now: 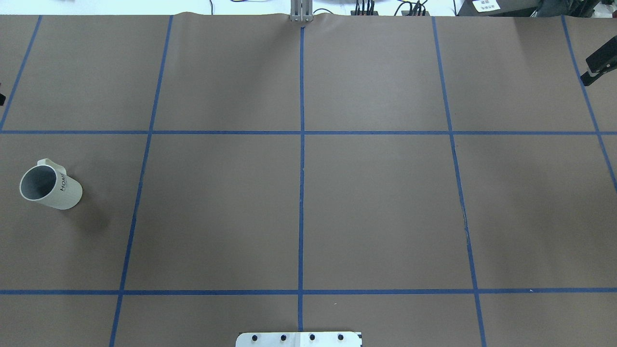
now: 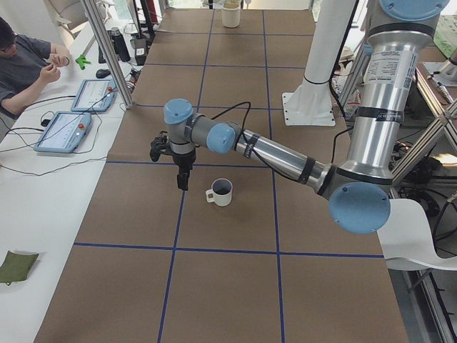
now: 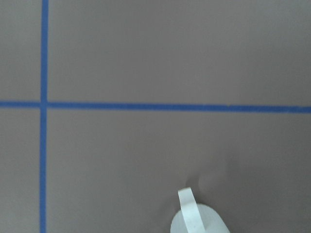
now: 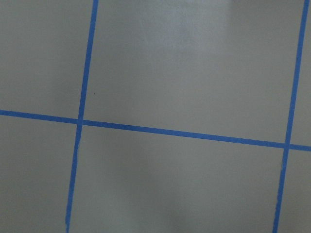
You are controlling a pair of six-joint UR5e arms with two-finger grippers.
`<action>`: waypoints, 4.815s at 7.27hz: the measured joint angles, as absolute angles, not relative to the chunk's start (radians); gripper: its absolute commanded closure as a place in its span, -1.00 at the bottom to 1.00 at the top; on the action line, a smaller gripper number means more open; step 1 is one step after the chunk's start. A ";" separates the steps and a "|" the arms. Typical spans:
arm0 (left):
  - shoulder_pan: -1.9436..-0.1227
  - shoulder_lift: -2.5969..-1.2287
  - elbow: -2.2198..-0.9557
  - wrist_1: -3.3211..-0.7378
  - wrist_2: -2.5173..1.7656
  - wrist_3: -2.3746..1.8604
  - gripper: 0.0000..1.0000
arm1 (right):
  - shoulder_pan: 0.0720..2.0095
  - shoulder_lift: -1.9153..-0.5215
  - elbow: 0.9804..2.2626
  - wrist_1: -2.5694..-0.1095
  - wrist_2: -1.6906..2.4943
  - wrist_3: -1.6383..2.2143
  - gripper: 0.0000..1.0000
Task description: Left arm hands cup to right arm to dump lemon
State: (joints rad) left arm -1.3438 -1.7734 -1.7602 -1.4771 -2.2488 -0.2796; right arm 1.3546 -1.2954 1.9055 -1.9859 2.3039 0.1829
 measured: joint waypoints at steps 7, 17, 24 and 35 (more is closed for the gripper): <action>-1.629 -1.637 -1.496 -1.679 -2.284 0.277 -1.00 | 1.495 -1.605 1.839 -1.670 2.385 0.125 -1.00; -1.514 -1.553 -1.654 -1.736 -2.273 -0.152 -1.00 | 1.536 -1.616 1.699 -1.566 2.396 0.125 -1.00; -1.515 -1.551 -1.648 -1.735 -2.272 -0.146 -1.00 | 1.618 -1.618 1.627 -1.486 2.429 0.121 -1.00; -1.516 -1.551 -1.654 -1.735 -2.279 -0.143 -1.00 | 1.648 -1.655 1.630 -1.482 2.456 0.121 -1.00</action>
State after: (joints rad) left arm -1.5156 -1.5513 -1.6541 -1.7348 -2.2789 -0.1433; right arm 1.6475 -1.6549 1.6301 -1.4818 2.4559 0.1207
